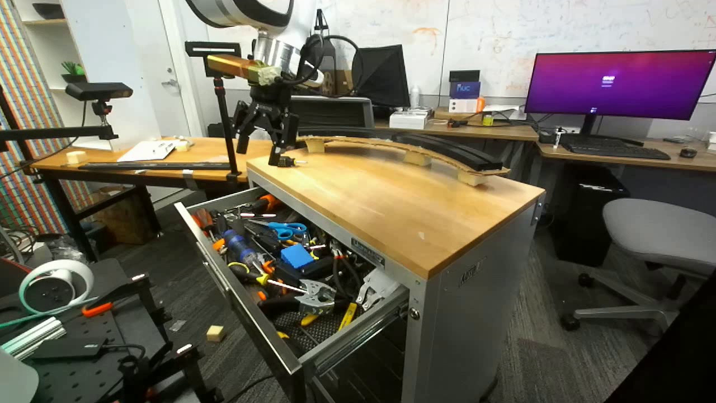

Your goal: Put the screwdriver inside the open drawer then close the drawer

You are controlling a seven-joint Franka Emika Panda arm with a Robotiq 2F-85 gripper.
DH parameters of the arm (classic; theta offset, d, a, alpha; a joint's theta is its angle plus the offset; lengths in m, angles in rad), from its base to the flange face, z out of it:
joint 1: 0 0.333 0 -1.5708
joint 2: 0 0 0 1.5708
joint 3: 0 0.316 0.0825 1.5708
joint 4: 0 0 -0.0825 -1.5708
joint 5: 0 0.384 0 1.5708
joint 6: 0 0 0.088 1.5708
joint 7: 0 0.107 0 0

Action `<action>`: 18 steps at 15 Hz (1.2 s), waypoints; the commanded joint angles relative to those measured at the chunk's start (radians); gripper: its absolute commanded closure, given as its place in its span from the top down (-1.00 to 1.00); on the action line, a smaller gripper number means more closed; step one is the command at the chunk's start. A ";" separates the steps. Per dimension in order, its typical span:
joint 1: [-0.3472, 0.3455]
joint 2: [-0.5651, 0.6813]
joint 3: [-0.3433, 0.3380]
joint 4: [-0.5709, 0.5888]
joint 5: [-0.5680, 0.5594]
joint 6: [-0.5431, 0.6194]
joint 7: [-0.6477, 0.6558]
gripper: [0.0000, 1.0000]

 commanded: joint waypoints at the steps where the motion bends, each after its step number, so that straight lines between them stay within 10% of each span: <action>1: 0.037 0.077 0.062 0.079 0.028 0.019 0.073 1.00; 12: 0.113 0.201 0.154 0.066 0.067 0.555 0.089 1.00; 18: 0.068 0.213 0.161 0.053 0.159 0.577 0.074 1.00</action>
